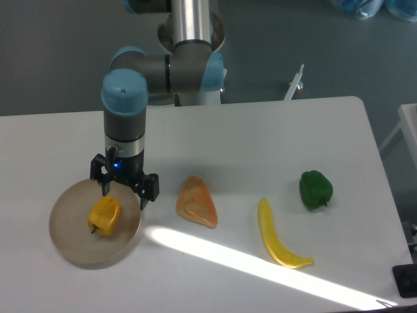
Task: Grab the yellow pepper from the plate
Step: 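Move the open gripper over the yellow pepper on the plate, then lower the gripper onto the yellow pepper and close on it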
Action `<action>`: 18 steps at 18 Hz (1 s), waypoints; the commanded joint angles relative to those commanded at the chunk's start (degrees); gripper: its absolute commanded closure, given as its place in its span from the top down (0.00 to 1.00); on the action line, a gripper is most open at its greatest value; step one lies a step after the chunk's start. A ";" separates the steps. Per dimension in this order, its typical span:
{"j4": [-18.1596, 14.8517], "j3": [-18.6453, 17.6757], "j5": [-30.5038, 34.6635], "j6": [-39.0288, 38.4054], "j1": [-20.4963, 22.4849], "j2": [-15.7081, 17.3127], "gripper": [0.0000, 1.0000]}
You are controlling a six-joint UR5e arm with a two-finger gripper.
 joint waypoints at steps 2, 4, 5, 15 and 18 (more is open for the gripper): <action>0.80 0.09 0.35 0.52 -0.88 -1.15 1.00; 0.80 0.00 0.79 1.76 -1.40 -1.59 1.00; 0.80 0.00 0.79 1.76 -1.58 -1.68 1.00; 0.89 0.26 0.88 1.85 -3.43 -3.87 1.00; 0.89 0.35 0.88 1.85 -4.04 -4.23 1.00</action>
